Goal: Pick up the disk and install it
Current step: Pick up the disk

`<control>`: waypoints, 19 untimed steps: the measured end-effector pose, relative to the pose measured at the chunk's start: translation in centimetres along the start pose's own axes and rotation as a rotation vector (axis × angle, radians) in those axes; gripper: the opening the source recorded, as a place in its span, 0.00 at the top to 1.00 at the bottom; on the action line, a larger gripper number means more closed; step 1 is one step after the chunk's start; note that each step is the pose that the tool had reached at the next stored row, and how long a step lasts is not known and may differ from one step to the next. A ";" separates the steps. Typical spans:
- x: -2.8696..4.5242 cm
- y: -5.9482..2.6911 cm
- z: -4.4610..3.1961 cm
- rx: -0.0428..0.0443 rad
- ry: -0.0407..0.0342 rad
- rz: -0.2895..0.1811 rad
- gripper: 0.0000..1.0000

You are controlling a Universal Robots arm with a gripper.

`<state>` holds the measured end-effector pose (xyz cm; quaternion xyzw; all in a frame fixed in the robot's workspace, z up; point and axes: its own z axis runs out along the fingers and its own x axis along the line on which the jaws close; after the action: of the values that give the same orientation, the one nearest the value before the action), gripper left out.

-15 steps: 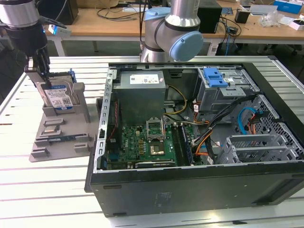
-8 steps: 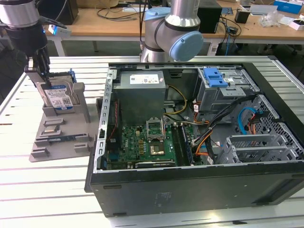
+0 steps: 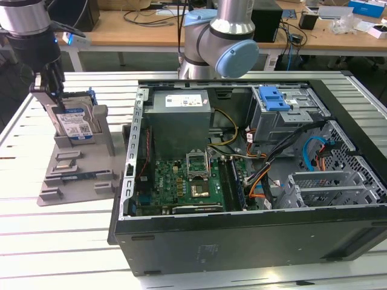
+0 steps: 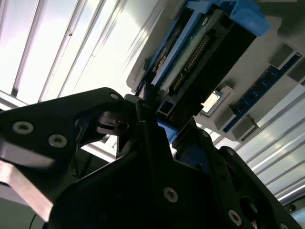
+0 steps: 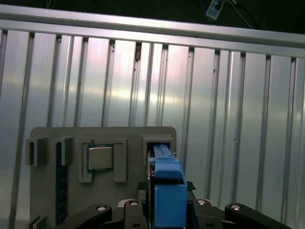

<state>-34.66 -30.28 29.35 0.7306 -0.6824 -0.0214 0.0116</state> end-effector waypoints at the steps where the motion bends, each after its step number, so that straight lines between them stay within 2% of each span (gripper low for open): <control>1: 0.00 0.00 0.00 0.0002 -0.0004 0.013 0.62; 9: 0.00 0.00 -0.01 0.0019 -0.0039 0.146 0.62; 12: 0.00 0.00 -0.01 0.0021 -0.0044 0.156 0.62; 16: 0.00 0.00 0.00 0.0026 -0.0060 0.192 0.63; 19: 0.01 0.01 -0.08 0.0026 -0.0058 0.187 0.63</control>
<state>-34.67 -30.29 29.43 0.6638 -0.7475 -0.0215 0.0106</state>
